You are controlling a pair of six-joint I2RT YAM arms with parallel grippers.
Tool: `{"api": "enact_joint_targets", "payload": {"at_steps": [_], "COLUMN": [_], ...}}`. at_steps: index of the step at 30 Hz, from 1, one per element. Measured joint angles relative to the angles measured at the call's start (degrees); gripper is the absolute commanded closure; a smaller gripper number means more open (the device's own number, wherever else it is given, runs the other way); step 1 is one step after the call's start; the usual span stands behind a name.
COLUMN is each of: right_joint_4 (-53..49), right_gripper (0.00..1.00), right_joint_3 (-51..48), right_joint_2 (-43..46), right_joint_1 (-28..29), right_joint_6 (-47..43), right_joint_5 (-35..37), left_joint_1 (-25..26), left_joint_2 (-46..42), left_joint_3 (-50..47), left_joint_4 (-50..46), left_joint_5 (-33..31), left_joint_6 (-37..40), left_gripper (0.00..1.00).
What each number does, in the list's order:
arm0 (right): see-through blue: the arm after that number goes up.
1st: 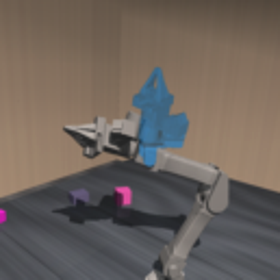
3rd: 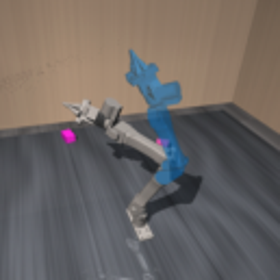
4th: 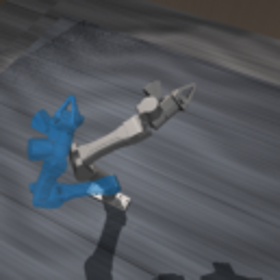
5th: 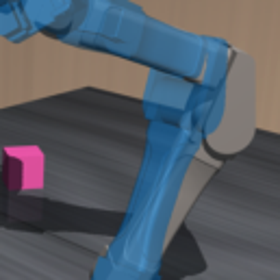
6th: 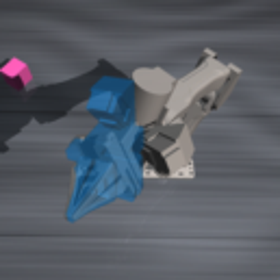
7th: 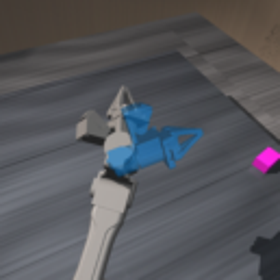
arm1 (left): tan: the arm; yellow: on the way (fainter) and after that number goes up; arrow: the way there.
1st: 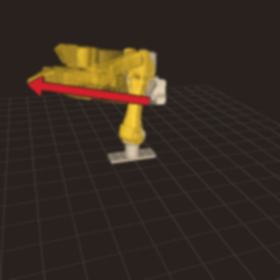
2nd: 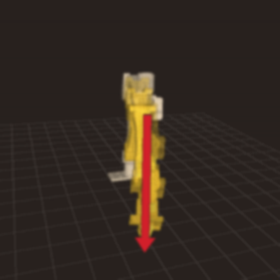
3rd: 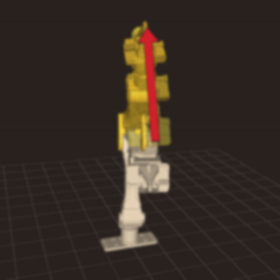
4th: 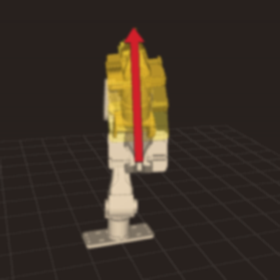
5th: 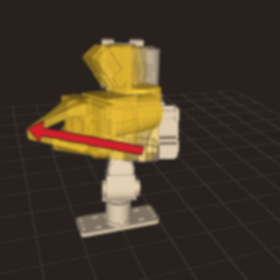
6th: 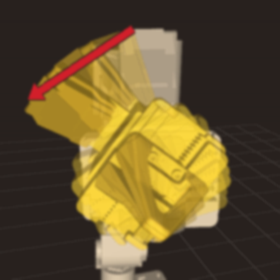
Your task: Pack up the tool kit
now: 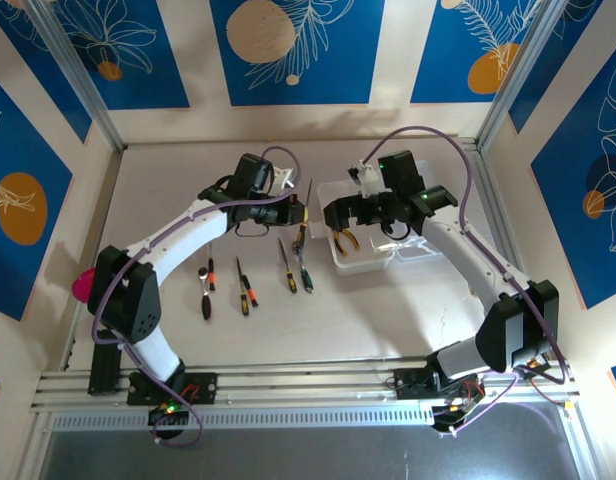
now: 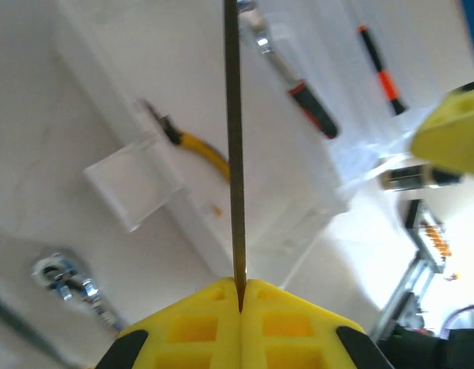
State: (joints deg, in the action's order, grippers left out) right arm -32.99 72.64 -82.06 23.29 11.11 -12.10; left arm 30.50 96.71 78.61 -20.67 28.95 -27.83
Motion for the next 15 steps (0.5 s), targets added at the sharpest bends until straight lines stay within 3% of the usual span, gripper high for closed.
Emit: {"api": "enact_joint_targets", "payload": {"at_steps": [6,10,15], "right_joint_4": [4.61,6.36,7.8], "right_gripper": [0.02,0.12,0.49], "right_joint_3": [-1.09,-1.09,-0.96], "right_joint_2": [-1.16,-3.1,-4.39], "right_joint_1": [4.31,5.44,5.64], "right_joint_6": [2.08,3.32,5.35], "right_joint_5": [-3.26,-3.39,-3.15], "left_joint_1": [-0.02,-0.02,-0.02], "left_joint_2": [0.0,0.0,0.0], "left_joint_3": [-0.02,-0.09,-1.03], "left_joint_4": [9.73,13.4,16.09], "left_joint_5": [6.54,8.79,10.12], "left_joint_6": [-6.6,-9.35,-11.1], "left_gripper": [1.0,1.0,1.0]}}
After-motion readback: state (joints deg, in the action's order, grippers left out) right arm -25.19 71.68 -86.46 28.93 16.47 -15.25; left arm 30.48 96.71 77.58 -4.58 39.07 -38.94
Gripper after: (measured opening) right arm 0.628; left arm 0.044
